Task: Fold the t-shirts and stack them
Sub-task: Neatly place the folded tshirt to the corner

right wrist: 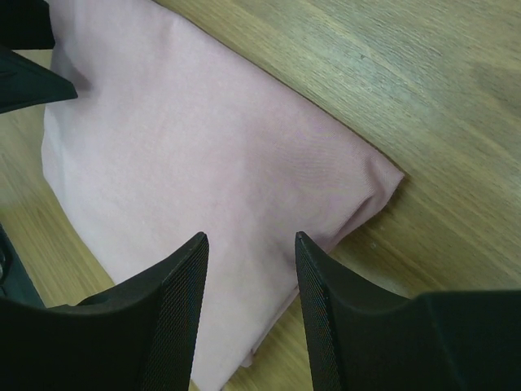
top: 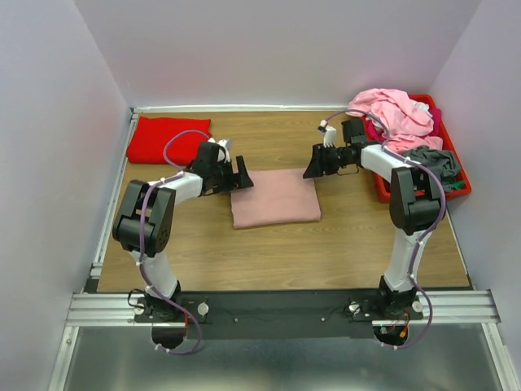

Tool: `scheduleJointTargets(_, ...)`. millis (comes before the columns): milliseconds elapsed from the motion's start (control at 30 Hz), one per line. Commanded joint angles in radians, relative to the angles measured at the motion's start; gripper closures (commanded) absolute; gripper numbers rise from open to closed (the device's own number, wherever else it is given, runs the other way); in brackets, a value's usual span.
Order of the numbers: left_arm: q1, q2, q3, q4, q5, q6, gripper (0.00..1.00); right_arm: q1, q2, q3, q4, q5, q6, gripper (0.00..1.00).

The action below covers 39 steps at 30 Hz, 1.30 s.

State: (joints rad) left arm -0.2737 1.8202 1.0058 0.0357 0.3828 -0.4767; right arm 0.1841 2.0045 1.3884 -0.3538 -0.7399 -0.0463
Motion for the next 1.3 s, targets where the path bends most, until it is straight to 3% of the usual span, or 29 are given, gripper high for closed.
scheduleJointTargets(0, 0.007, -0.018, -0.015, -0.307, -0.226, 0.021, 0.04, -0.009, -0.027, -0.014, -0.007, -0.045, -0.017, 0.46)
scheduleJointTargets(167, 0.007, -0.012, -0.032, -0.359, -0.196, 0.018, 0.04, -0.014, -0.035, -0.012, -0.007, -0.050, -0.017, 0.45)
scheduleJointTargets(333, -0.012, 0.036, -0.064, -0.341, -0.056, 0.053, 0.06, -0.021, -0.043, -0.015, -0.007, -0.058, -0.017, 0.45)
scheduleJointTargets(600, -0.111, 0.157, -0.024, -0.329, 0.099, 0.066, 0.11, -0.040, -0.052, -0.017, -0.007, -0.070, -0.013, 0.45)
scheduleJointTargets(800, -0.128, 0.186, -0.033, -0.350, 0.091, 0.073, 0.17, -0.046, -0.049, -0.019, -0.007, -0.084, -0.010, 0.45)
scheduleJointTargets(900, -0.131, 0.192, -0.041, -0.362, 0.087, 0.079, 0.33, -0.046, -0.047, -0.017, -0.007, -0.088, -0.009, 0.45)
scheduleJointTargets(933, -0.131, 0.194, -0.039, -0.362, 0.091, 0.078, 0.48, -0.048, -0.046, -0.017, -0.007, -0.088, -0.009, 0.45)
scheduleJointTargets(1000, -0.131, 0.197, -0.036, -0.362, 0.099, 0.079, 0.65, -0.048, -0.047, -0.019, -0.007, -0.093, -0.007, 0.45)
scheduleJointTargets(1033, -0.131, 0.198, -0.033, -0.365, 0.099, 0.079, 0.87, -0.051, -0.047, -0.019, -0.007, -0.096, -0.007, 0.45)
scheduleJointTargets(1167, -0.130, 0.186, -0.019, -0.359, 0.140, 0.107, 1.00, -0.061, -0.056, -0.020, -0.007, -0.104, -0.004, 0.45)
scheduleJointTargets(1233, -0.130, 0.163, 0.002, -0.388, 0.116, 0.127, 1.00, -0.069, -0.059, -0.022, -0.007, -0.107, -0.004, 0.45)
scheduleJointTargets(1267, -0.131, 0.119, 0.040, -0.433, 0.023, 0.147, 1.00, -0.075, -0.061, -0.023, -0.007, -0.110, -0.004, 0.45)
